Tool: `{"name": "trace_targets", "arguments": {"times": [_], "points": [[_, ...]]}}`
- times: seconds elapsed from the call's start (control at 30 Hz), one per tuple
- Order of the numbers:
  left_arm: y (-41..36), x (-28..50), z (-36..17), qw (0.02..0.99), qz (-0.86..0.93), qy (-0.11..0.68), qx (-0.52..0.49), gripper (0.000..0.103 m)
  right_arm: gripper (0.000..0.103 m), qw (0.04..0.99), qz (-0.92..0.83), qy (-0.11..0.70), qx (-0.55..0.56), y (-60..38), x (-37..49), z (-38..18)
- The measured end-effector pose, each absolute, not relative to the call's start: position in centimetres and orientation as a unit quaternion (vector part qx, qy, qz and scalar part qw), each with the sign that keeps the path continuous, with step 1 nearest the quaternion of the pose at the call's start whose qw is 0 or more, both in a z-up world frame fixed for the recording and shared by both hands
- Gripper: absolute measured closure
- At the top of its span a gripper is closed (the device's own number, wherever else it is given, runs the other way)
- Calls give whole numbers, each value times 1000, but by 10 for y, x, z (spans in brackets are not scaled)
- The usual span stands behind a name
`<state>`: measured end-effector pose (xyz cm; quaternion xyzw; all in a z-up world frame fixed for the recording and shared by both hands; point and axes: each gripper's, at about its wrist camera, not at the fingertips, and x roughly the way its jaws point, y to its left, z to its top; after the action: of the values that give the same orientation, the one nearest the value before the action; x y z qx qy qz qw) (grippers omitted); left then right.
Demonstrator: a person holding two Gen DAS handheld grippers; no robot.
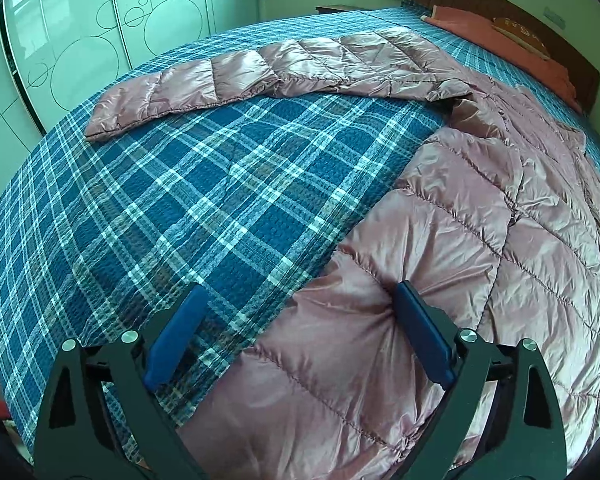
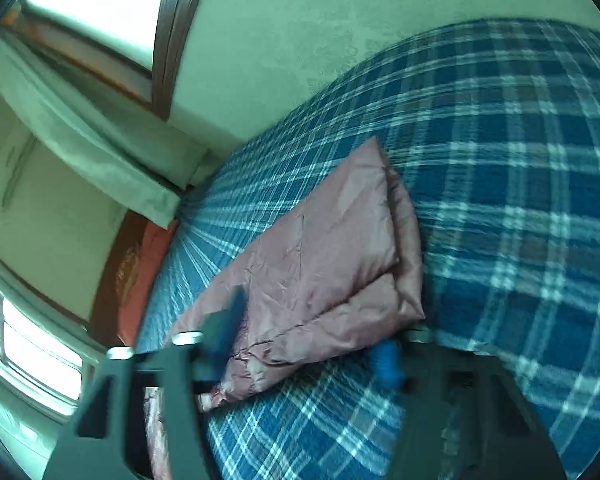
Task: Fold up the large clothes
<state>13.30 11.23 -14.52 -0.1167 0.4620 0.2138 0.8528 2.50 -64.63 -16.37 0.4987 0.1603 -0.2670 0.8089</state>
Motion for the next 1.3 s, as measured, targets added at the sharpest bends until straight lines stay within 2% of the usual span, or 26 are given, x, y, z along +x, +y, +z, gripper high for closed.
{"name": "trace_targets", "arguments": {"times": [0.1,0.27,0.57,0.8,1.1,1.3], "points": [[114,135,-144,851,211,468,-109,8,86,826,-267,177,464,-640,42,-148],[123,131,-141,853,207,468,-103,8,87,867,-229,189,401,-601,81,-109],[124,129,-148,859,204,459,-98,2,87,931,-75,245,261,-431,207,-57],[124,128,-150,862,204,453,-96,2,87,934,25,295,201,-298,292,-62],[123,128,-151,863,205,451,-95,2,87,914,101,361,157,-176,329,-107],[123,128,-151,863,204,451,-96,2,87,897,140,399,132,-131,345,-125]]}}
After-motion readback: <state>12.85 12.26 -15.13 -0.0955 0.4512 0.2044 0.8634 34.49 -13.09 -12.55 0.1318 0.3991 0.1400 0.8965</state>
